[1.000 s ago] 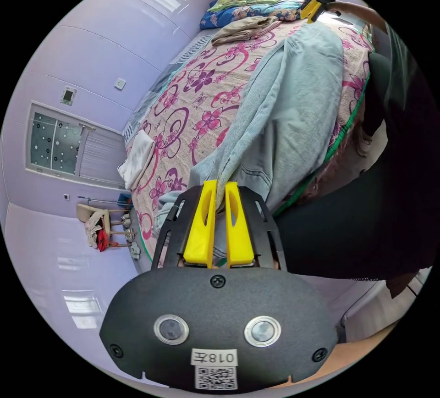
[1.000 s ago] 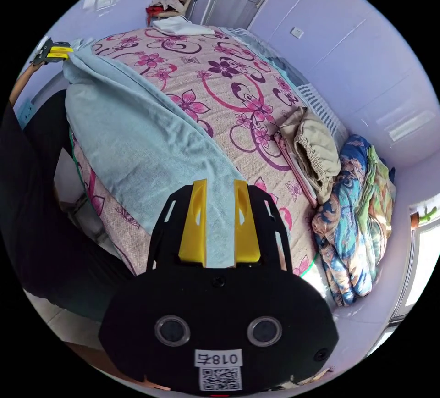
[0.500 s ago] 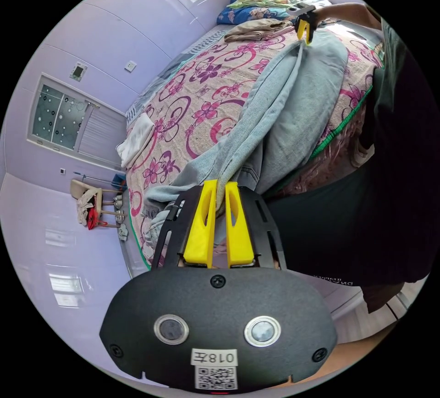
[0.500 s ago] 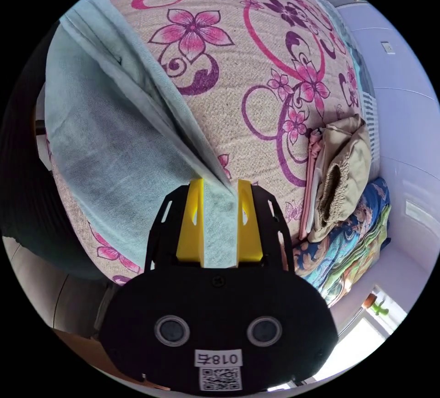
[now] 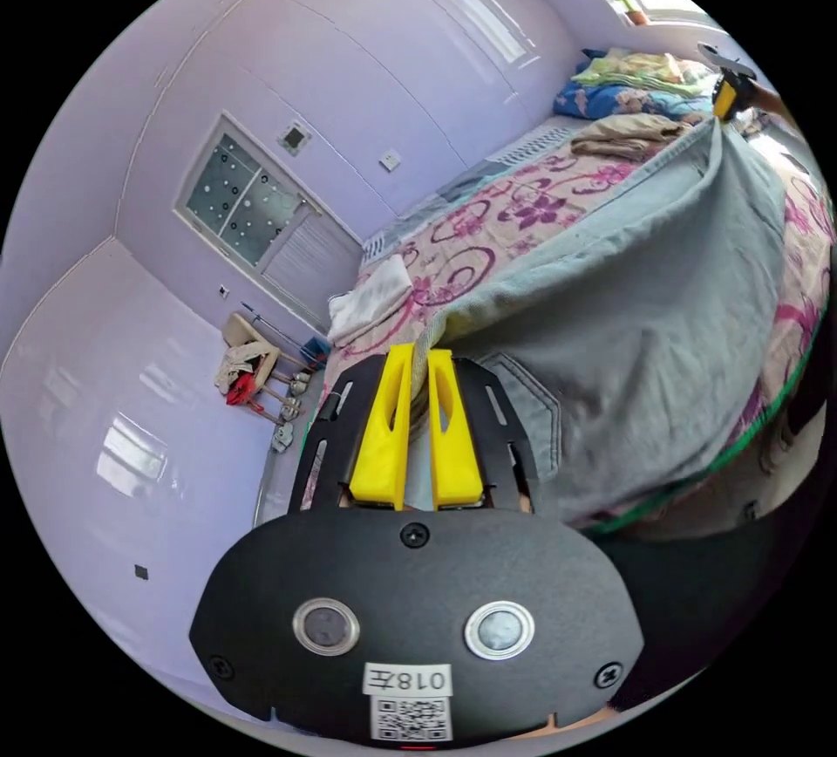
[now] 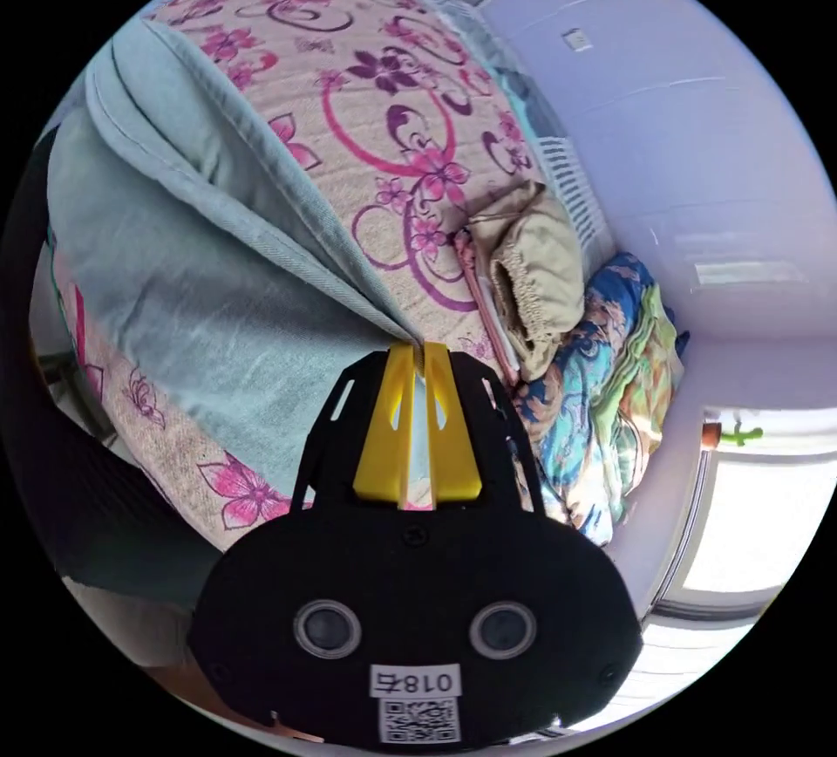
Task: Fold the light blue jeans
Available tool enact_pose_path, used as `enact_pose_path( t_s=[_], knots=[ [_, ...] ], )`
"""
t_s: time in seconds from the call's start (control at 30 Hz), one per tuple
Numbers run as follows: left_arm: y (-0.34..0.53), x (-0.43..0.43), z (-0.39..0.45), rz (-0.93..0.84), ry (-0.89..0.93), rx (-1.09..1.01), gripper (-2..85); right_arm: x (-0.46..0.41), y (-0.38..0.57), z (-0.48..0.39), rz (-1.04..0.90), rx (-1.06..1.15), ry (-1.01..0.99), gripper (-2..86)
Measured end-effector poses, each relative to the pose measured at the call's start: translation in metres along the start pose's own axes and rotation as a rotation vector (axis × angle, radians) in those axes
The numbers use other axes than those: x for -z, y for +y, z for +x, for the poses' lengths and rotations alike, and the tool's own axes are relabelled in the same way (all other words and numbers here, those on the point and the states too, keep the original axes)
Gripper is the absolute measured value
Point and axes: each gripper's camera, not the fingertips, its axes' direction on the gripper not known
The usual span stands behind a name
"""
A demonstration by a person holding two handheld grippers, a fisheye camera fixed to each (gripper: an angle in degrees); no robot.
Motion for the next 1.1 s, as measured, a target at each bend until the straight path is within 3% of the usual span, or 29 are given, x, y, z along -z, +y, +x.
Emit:
enact_pose_path(
  t_s=[0.1, 0.23, 0.4, 0.5, 0.7, 0.9, 1.1],
  knots=[
    [-0.035, -0.045, -0.018, 0.088, 0.014, 0.065, 2.2, 0.012, 0.001, 0.028, 0.026, -0.143, 0.070, 0.3],
    [-0.113, -0.114, -0.032, 0.165, 0.055, 0.058, 3.3, -0.019, -0.021, 0.070, -0.094, -0.234, 0.132, 1.7],
    [-0.164, -0.220, -0.007, -0.093, 0.217, 0.072, 4.0, -0.104, -0.039, 0.095, -0.364, -0.373, 0.104, 4.3],
    [-0.150, -0.236, 0.020, -0.103, 0.177, 0.050, 3.5, -0.112, -0.027, 0.083, -0.285, -0.436, 0.107, 2.5],
    [-0.080, -0.204, 0.030, 0.076, 0.146, 0.035, 2.4, -0.117, 0.025, 0.031, -0.153, -0.353, 0.146, 0.4],
    [0.033, -0.113, 0.022, 0.188, 0.188, 0.033, 1.5, -0.095, 0.104, 0.015, 0.150, -0.519, -0.188, 5.4],
    [0.176, -0.080, 0.002, -0.030, 0.305, 0.059, 1.8, -0.115, 0.238, 0.029, 0.360, -0.968, -0.659, 8.4]
  ],
)
